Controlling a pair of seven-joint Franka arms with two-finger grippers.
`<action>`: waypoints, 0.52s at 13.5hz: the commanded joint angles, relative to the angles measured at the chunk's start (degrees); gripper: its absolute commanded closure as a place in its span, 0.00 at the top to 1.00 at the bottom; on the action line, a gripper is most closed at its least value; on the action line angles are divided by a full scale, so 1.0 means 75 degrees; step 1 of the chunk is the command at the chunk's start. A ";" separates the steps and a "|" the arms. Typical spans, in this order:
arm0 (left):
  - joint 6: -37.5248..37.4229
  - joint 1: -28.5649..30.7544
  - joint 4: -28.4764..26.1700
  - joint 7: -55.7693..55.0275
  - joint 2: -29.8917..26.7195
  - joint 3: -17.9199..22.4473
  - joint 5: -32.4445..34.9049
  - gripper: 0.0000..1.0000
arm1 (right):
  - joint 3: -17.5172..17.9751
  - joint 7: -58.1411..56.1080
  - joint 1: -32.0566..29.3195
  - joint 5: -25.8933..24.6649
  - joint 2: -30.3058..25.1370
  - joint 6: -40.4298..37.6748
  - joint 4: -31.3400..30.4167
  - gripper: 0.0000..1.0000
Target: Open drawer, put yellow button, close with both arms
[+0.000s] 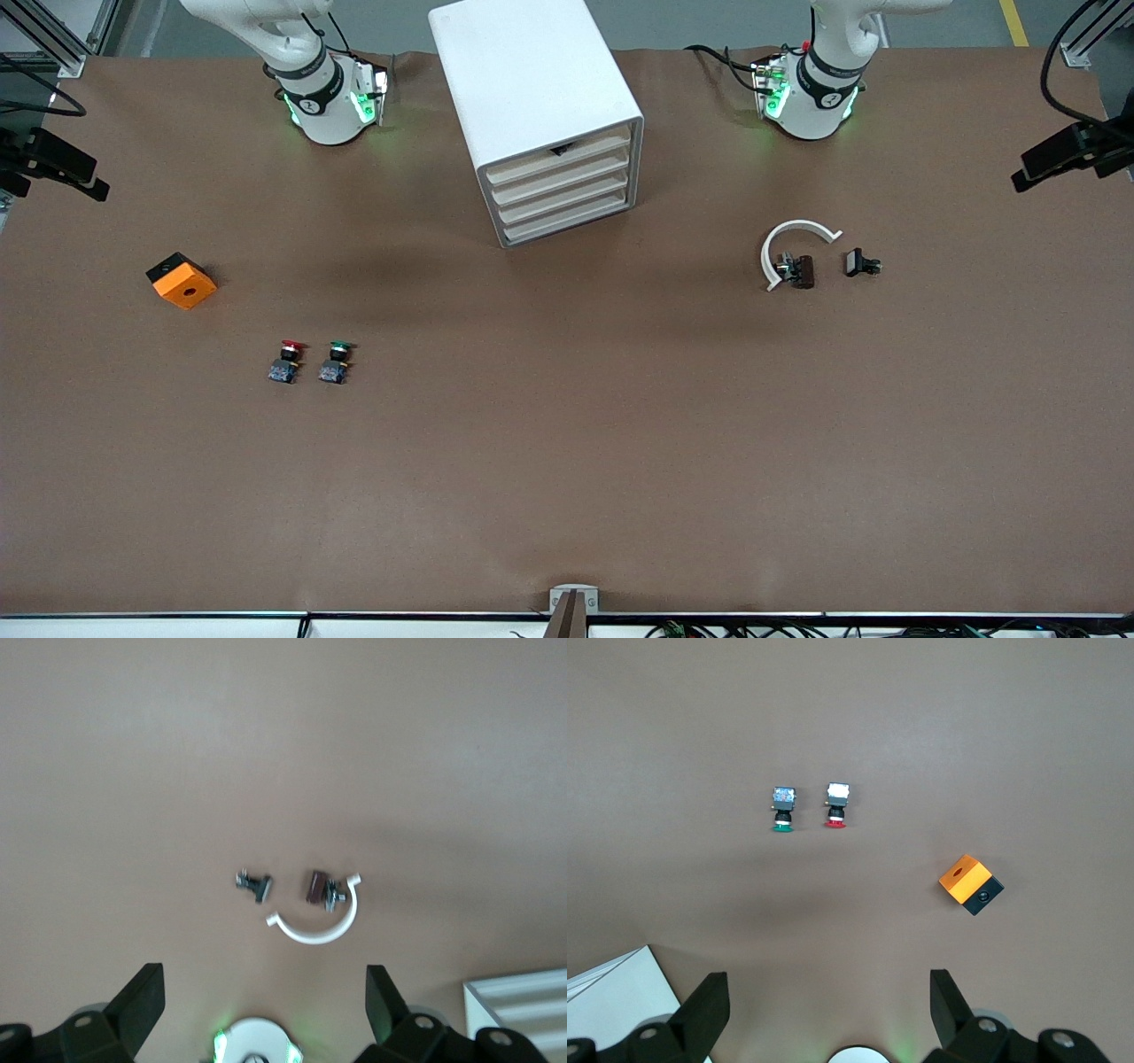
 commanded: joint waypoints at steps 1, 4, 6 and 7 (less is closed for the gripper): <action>0.0320 0.0481 -0.0033 -0.0014 0.0010 -0.0893 0.0316 1.00 | 0.0119 0.0043 -0.0142 0.0077 -0.0268 0.0091 -0.0285 1.00; 0.0449 0.0459 0.0096 0.0009 0.0138 -0.0894 0.0280 1.00 | 0.0143 0.0079 -0.0095 0.0077 -0.0268 0.0056 -0.0285 1.00; 0.0741 0.0505 0.0004 0.0068 0.0256 -0.0847 0.0291 1.00 | 0.0143 0.0079 -0.0072 0.0077 -0.0268 0.0067 -0.0285 1.00; 0.0765 0.0656 -0.0055 0.0126 0.0268 -0.0847 0.0280 1.00 | 0.0131 0.0067 -0.0083 0.0077 -0.0268 0.0067 -0.0285 1.00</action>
